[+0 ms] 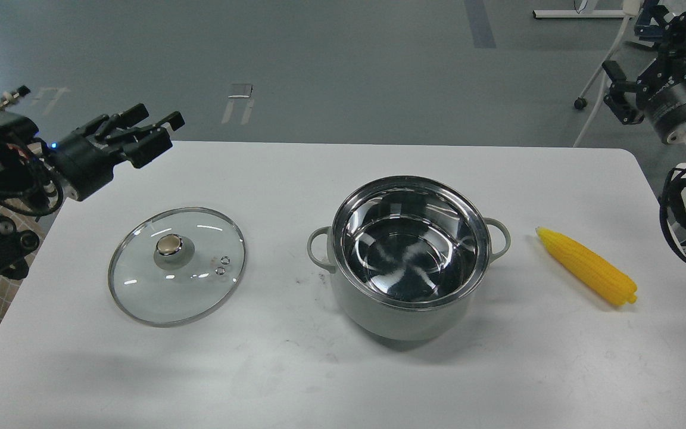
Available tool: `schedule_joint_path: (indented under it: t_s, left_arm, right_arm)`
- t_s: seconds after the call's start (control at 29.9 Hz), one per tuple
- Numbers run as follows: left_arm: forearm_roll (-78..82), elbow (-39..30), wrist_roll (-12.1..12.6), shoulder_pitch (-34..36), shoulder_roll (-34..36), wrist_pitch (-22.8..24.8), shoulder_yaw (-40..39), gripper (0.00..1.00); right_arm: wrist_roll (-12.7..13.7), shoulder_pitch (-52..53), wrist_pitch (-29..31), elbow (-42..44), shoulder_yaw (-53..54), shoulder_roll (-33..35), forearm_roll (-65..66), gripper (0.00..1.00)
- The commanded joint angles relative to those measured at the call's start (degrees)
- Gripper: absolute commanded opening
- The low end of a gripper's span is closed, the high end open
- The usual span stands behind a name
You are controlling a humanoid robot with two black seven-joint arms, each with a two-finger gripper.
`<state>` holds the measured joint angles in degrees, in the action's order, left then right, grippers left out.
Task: Open pot and put corn in
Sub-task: 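Release the lid and raise the left gripper away, then reach the right gripper down and grasp the yellow corn cob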
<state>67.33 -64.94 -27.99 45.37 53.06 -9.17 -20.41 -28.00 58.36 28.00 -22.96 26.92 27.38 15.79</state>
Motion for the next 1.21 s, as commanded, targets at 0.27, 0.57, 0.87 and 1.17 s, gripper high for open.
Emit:
schedule_joint_path:
  t_s: [0.27, 0.57, 0.87, 1.17]
  left_arm:
    - [-37.8, 2.5, 0.0, 7.4, -3.5, 20.9, -4.4, 0.90]
    - [-44.6, 3.6, 0.0, 6.5, -8.9, 28.0, -11.5, 0.93]
    - [-44.5, 3.1, 0.0, 6.8, -10.3, 28.0, -11.5, 0.94]
    - [-44.3, 2.6, 0.0, 6.8, -11.4, 28.0, -11.4, 0.94]
  right_arm:
    - [0.0, 7.8, 0.0, -0.4, -12.8, 6.3, 26.3, 1.00]
    - [0.0, 9.2, -0.9, -10.2, -20.6, 11.9, 46.4, 1.00]
    - [0.0, 9.0, -9.5, -17.4, -33.3, 12.3, 69.1, 1.00]
    - [0.0, 9.4, -9.5, -23.0, -40.2, 12.9, 81.2, 1.00]
